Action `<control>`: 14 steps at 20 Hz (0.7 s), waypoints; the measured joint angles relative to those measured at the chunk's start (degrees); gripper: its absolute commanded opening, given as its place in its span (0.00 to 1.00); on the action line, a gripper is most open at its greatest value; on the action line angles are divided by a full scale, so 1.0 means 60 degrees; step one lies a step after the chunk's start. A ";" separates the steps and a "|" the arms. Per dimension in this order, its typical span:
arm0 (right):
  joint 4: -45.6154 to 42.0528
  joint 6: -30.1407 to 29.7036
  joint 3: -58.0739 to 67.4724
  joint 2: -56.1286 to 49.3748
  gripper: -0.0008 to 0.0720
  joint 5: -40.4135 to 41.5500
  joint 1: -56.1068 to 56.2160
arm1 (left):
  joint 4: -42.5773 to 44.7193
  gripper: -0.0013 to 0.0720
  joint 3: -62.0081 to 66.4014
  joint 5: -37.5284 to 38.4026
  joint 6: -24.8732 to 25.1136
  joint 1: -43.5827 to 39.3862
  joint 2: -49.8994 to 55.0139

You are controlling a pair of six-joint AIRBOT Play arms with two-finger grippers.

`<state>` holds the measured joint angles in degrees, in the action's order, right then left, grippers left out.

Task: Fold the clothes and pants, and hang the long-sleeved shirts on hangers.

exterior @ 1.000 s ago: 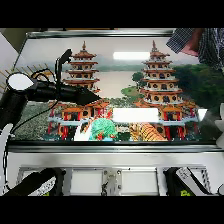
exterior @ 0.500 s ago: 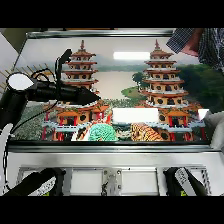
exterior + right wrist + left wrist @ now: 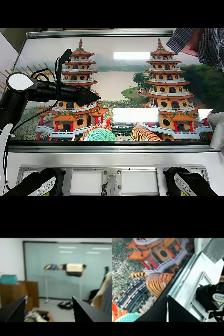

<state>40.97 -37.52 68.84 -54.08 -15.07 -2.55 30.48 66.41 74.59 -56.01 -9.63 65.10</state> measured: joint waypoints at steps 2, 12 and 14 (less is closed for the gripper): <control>-0.0069 0.0000 -0.1209 -0.0055 0.84 0.0015 0.1421 | 0.0000 0.03 0.0000 0.0040 0.0000 0.0000 0.0000; -0.0124 0.0561 -0.4317 0.0168 0.49 0.0601 0.4739 | -0.0004 0.03 0.0000 0.0146 -0.0004 0.0000 0.0000; -0.0117 0.1024 -0.4375 0.0430 0.49 0.1370 0.4805 | 0.0000 0.03 0.0000 0.0142 -0.0004 0.0000 0.0000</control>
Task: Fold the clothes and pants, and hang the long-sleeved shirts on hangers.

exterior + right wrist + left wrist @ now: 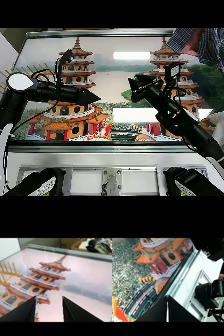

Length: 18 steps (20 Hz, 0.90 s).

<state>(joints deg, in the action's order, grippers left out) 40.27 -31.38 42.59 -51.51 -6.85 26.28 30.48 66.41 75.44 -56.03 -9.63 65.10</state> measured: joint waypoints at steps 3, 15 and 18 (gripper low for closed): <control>0.0233 0.0353 0.0288 0.0295 0.38 0.1308 0.0007 | -0.0004 0.03 0.0000 -0.0004 0.0000 0.0000 0.0000; 0.5191 -0.3177 0.2892 -0.0572 0.27 0.4244 -0.0954 | -0.0007 0.03 0.0000 -0.0073 -0.0076 0.0000 0.0000; 0.8524 -0.7373 0.2962 -0.1035 0.10 0.6535 -0.0492 | -0.0004 0.03 0.0000 -0.0080 -0.0076 0.0000 0.0018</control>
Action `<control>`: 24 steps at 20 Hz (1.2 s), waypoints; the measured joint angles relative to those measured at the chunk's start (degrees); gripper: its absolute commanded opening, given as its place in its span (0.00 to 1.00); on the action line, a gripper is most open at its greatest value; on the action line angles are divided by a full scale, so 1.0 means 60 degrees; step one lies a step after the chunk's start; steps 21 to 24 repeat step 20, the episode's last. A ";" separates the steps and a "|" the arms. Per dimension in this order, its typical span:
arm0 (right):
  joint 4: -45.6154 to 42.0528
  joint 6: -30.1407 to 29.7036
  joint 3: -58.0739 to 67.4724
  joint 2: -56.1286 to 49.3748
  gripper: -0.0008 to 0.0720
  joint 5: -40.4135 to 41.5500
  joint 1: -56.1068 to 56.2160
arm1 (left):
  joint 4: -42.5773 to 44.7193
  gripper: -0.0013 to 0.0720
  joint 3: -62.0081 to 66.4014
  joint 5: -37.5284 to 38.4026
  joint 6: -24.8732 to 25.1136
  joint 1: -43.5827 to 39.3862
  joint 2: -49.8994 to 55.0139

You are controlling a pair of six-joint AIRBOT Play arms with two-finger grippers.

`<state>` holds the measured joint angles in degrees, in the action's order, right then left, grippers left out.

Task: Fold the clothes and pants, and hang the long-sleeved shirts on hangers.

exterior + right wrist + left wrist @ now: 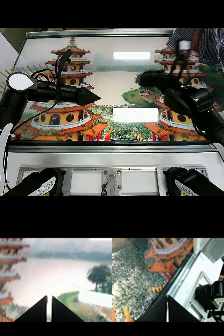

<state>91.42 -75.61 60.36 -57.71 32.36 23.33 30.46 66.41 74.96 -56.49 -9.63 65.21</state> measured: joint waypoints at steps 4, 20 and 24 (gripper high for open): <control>0.2386 -0.3716 0.0040 -0.0408 0.11 0.2612 0.0386 | 0.0000 0.03 0.0000 -0.0007 0.0004 0.0000 0.0007; 0.3340 -0.5293 0.0044 -0.0576 0.04 0.3967 0.0503 | -0.0004 0.03 0.0000 0.0004 0.0011 0.0000 0.0007; 0.3340 -0.5293 0.0044 -0.0576 0.04 0.3967 0.0503 | -0.0004 0.03 0.0000 0.0004 0.0011 0.0000 0.0007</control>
